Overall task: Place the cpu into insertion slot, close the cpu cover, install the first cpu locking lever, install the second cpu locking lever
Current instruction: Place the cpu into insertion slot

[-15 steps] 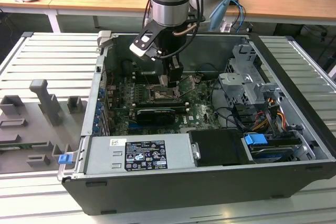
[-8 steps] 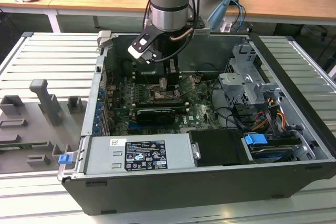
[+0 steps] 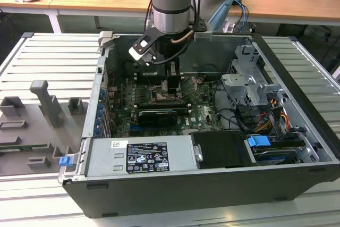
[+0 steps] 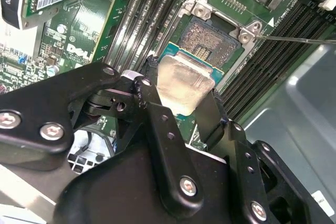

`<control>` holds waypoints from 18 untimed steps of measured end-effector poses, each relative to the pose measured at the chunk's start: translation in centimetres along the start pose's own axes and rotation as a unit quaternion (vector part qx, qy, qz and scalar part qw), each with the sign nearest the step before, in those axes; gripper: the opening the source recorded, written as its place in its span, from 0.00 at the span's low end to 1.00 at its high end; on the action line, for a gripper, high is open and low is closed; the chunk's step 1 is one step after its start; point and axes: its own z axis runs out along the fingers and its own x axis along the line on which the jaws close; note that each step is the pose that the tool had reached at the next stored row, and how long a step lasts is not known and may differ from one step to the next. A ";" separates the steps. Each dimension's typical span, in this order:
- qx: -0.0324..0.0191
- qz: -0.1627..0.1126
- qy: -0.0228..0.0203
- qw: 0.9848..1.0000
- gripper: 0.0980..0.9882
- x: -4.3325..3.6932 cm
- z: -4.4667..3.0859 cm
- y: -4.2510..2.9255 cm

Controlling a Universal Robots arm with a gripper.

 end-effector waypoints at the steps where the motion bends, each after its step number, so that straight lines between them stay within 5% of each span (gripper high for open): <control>1: 0.000 0.002 0.000 1.000 0.48 0.01 0.06 -0.01; 18: 0.000 -0.005 0.000 1.000 0.48 0.55 0.97 -0.10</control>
